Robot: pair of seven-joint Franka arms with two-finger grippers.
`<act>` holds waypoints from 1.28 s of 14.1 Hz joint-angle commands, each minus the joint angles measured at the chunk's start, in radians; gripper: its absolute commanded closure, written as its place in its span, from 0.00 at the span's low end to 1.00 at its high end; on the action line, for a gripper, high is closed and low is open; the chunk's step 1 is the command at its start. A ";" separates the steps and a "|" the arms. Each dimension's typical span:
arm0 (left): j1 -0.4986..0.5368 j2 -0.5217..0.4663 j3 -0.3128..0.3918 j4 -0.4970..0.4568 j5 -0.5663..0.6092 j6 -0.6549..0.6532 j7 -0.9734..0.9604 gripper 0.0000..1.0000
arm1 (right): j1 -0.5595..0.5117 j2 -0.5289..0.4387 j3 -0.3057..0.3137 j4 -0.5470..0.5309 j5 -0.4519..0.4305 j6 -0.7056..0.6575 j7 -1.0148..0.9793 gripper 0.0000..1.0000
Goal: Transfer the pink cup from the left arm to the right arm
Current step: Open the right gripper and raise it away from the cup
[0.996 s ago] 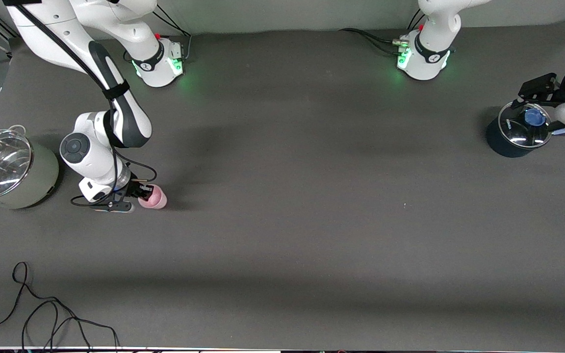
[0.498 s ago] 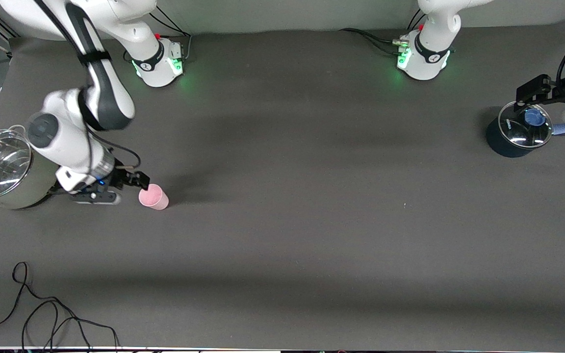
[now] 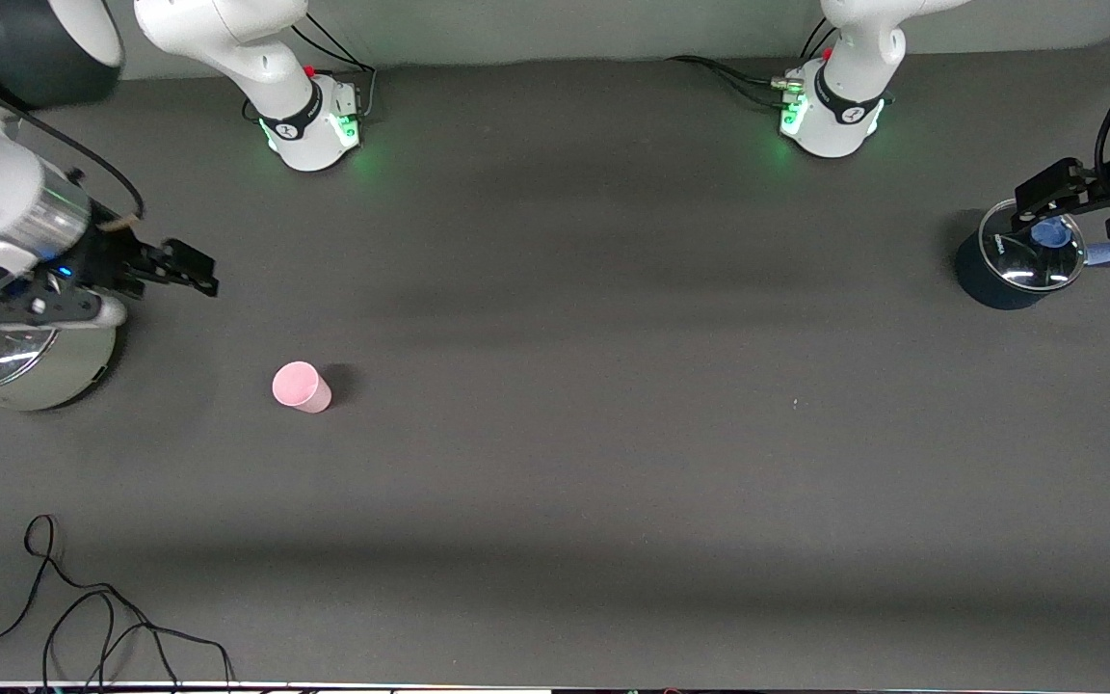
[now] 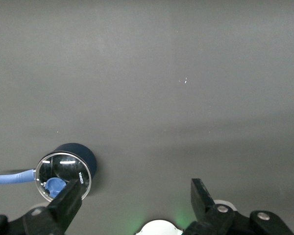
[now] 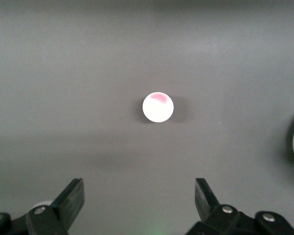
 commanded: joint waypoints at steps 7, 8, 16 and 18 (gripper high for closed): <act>-0.383 0.000 0.338 -0.006 0.008 0.038 -0.025 0.01 | -0.013 0.053 -0.014 0.114 0.002 -0.135 -0.003 0.00; -0.378 0.000 0.338 -0.006 0.008 0.042 -0.025 0.01 | -0.013 0.053 -0.014 0.116 0.002 -0.135 -0.003 0.00; -0.289 0.026 0.249 0.000 0.015 0.065 -0.039 0.01 | -0.019 0.060 -0.009 0.114 0.001 -0.137 0.003 0.00; -0.301 0.025 0.266 0.000 0.014 0.059 -0.032 0.01 | -0.064 0.055 0.006 0.114 0.002 -0.137 -0.006 0.00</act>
